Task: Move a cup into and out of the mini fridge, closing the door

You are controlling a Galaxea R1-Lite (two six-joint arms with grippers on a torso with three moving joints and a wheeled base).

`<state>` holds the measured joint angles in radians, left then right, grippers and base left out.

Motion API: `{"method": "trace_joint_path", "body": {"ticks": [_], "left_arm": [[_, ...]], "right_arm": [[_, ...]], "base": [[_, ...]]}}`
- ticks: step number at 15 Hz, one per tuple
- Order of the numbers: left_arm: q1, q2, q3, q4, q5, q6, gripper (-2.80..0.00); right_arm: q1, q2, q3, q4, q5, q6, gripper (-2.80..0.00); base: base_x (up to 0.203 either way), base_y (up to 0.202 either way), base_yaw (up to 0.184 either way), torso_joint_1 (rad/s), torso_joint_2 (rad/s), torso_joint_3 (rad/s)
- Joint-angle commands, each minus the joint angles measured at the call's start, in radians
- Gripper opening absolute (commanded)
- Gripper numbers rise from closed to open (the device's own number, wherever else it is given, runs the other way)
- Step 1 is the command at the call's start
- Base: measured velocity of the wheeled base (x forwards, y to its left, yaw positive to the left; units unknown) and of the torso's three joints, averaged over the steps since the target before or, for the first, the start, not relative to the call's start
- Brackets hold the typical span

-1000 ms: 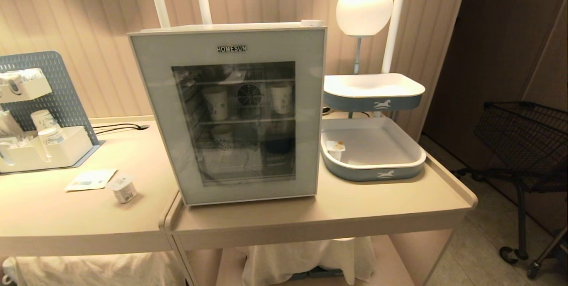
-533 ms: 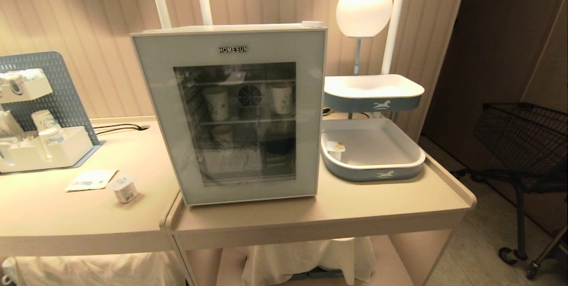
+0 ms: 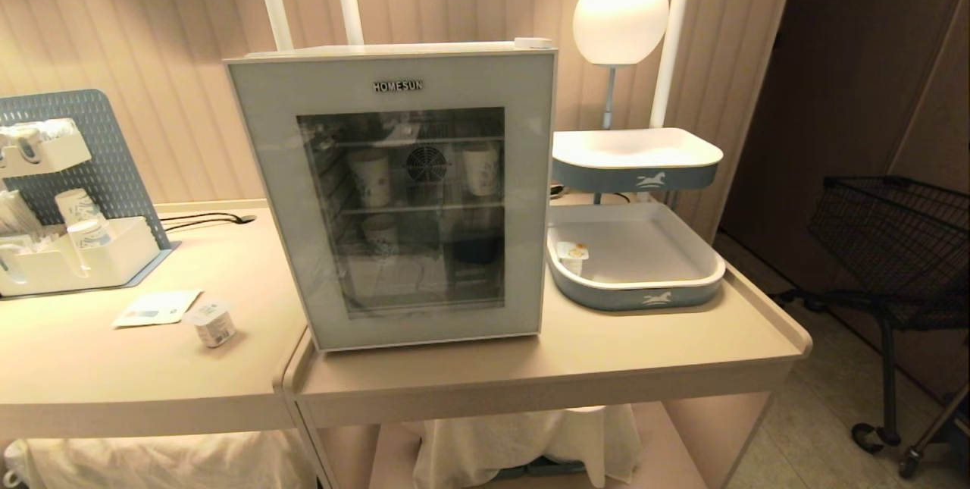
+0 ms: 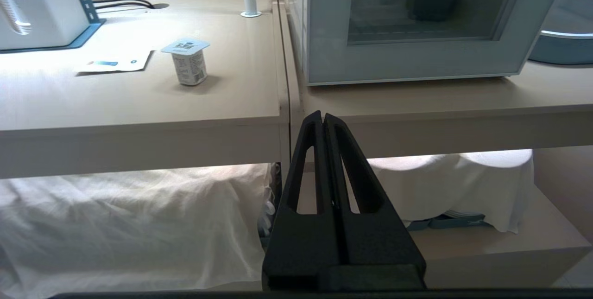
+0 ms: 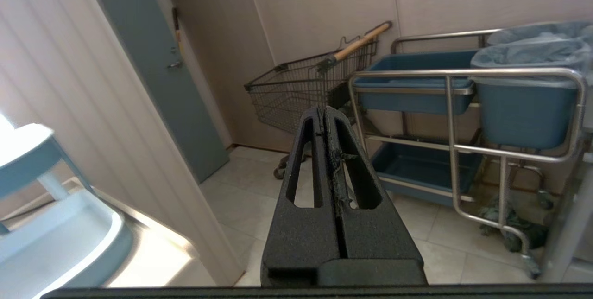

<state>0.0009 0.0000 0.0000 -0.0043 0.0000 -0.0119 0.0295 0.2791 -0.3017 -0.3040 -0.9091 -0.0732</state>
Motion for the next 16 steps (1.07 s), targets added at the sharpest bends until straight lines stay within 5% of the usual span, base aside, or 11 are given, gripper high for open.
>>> {"method": "trace_joint_path", "body": {"ticks": [1,2,5,8,10,16], "left_arm": [[0.001,0.0,0.0,0.0,0.0,0.0,-2.8],[0.001,0.0,0.0,0.0,0.0,0.0,-2.8],[0.001,0.0,0.0,0.0,0.0,-0.001,-2.8],[0.001,0.0,0.0,0.0,0.0,0.0,-2.8],[0.001,0.0,0.0,0.0,0.0,0.0,-2.8],[0.001,0.0,0.0,0.0,0.0,0.0,-2.8]], "right_arm": [[-0.022,-0.082,0.041,-0.002,0.002,-0.01,-2.8],[-0.025,-0.152,0.081,0.005,0.047,-0.017,-2.8],[-0.029,-0.266,0.297,0.022,0.466,0.014,-2.8],[-0.031,-0.277,0.312,0.16,0.816,0.115,-2.8],[-0.031,-0.279,0.294,0.349,0.899,0.048,-2.8],[-0.031,-0.279,0.289,0.356,0.914,0.033,-2.8]], "base": [[0.0,0.0,0.0,0.0,0.0,0.0],[0.0,0.0,0.0,0.0,0.0,0.0],[0.0,0.0,0.0,0.0,0.0,0.0],[0.0,0.0,0.0,0.0,0.0,0.0],[0.0,0.0,0.0,0.0,0.0,0.0],[0.0,0.0,0.0,0.0,0.0,0.0]]}}
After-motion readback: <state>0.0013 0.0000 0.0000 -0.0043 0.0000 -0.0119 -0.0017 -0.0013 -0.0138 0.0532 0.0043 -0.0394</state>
